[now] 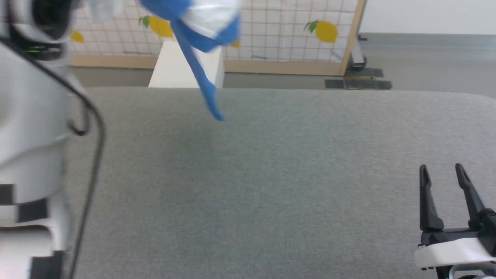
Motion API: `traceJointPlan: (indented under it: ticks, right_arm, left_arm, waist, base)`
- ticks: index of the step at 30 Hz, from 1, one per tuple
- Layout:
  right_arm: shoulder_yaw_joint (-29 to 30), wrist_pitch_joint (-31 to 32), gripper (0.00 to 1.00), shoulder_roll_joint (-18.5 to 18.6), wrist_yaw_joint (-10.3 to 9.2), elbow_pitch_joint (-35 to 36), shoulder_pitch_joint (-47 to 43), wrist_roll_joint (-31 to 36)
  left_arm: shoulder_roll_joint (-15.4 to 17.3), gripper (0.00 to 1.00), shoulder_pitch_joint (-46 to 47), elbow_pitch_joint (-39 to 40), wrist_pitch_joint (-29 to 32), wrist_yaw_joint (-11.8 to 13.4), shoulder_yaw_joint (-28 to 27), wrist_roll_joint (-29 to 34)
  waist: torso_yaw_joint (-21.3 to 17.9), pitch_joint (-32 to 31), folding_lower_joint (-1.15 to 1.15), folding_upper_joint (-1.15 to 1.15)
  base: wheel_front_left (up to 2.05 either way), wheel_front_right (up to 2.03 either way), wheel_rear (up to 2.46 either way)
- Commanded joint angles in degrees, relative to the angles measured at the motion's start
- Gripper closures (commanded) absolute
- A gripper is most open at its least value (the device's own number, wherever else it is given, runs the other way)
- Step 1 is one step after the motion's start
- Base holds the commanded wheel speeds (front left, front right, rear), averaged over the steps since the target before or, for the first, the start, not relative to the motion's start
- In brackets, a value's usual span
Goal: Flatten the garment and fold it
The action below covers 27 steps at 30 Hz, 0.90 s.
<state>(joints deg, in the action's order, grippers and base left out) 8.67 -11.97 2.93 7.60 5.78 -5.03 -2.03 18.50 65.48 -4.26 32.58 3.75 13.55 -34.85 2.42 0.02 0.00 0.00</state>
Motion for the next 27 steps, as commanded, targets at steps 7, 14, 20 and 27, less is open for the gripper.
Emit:
traceJointPlan:
  ticks: [7, 14, 20, 27]
  right_arm:
    - [2.0, -0.5, 0.0, 0.0, -0.11, 0.4, 0.1, -0.6]
    - [4.1, -0.7, 0.0, 0.0, -0.11, 1.3, 1.0, -0.7]
    - [4.2, -1.0, 0.0, 0.0, -0.11, 1.4, 1.9, -1.4]
    - [2.7, -1.1, 0.0, 0.0, -0.11, 0.9, 3.5, -1.9]
  left_arm:
    - [-9.2, 1.0, -0.5, 3.6, -0.4, 0.5, 6.4, -2.4]
    - [-13.1, 1.0, -8.7, 7.9, -1.6, 1.0, 12.5, -3.5]
    - [-12.3, 1.0, -19.7, 7.4, -6.5, 1.3, 17.8, -0.3]
    - [-7.2, 1.0, -31.6, -4.5, -11.1, 0.2, 23.8, 4.7]
  waist:
    - [-4.7, -0.5, 0.0, 0.0]
    - [-8.2, 2.7, 0.0, 0.0]
    - [-10.1, 5.8, 0.0, 0.0]
    - [-11.3, 9.4, 0.0, 0.0]
  base:
    - [0.0, 0.0, 0.0]
    - [0.0, 0.0, 0.0]
    - [0.0, 0.0, 0.0]
    - [0.0, 0.0, 0.0]
